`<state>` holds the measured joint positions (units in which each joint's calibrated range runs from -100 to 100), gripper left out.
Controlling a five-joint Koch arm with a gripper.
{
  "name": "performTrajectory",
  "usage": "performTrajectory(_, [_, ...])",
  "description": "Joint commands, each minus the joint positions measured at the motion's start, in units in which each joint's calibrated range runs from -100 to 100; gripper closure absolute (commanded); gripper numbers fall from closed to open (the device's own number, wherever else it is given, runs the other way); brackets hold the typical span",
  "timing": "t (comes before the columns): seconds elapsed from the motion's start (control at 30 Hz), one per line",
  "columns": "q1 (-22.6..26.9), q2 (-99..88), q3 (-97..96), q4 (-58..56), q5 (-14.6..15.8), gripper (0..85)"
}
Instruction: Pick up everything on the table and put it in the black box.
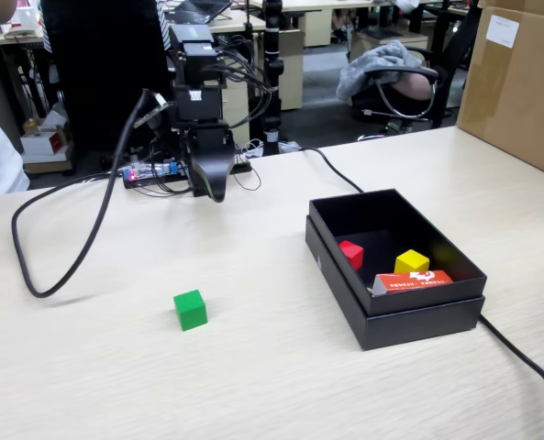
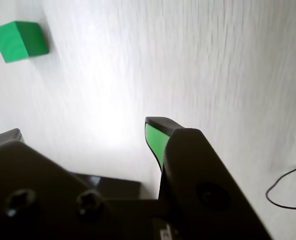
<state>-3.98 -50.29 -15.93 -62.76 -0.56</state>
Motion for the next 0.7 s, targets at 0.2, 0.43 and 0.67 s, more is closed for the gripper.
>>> performTrajectory(0.2, [-4.2,23.6,22.8,-0.6,-1.8,38.7])
performTrajectory(0.43, [-5.5,40.3,37.2,-0.7,-5.6,39.9])
performTrajectory(0.67, [-5.3,53.1,42.1,-0.7,-6.8,39.8])
